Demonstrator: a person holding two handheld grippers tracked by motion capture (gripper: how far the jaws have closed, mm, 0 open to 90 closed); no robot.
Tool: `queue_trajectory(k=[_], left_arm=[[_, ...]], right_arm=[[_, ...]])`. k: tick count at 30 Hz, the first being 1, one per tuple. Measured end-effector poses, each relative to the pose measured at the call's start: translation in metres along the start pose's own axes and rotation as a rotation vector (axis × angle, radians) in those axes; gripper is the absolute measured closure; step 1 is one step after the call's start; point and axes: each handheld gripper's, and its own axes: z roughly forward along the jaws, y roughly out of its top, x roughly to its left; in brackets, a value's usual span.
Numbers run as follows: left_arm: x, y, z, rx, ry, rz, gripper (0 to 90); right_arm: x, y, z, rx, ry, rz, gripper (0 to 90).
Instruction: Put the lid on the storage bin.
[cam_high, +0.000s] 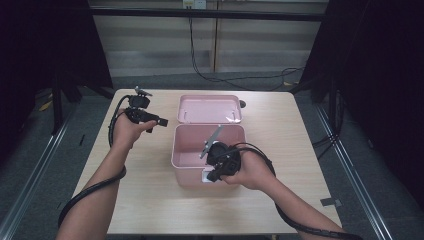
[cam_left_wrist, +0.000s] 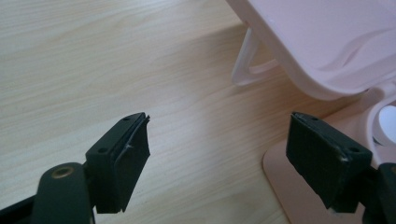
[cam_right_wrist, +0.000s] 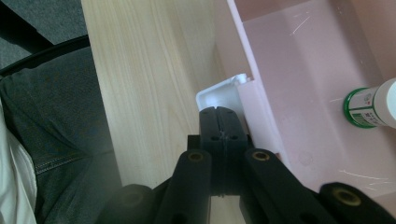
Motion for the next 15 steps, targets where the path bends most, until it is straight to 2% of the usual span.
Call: queue_trajectory(k=[15], left_arm=[[-0.013, 0.031, -0.001, -0.007, -0.001, 0.011, 21.5]], right_arm=[[-0.001, 0.001, 0.001, -0.007, 0.005, -0.019, 90.0]])
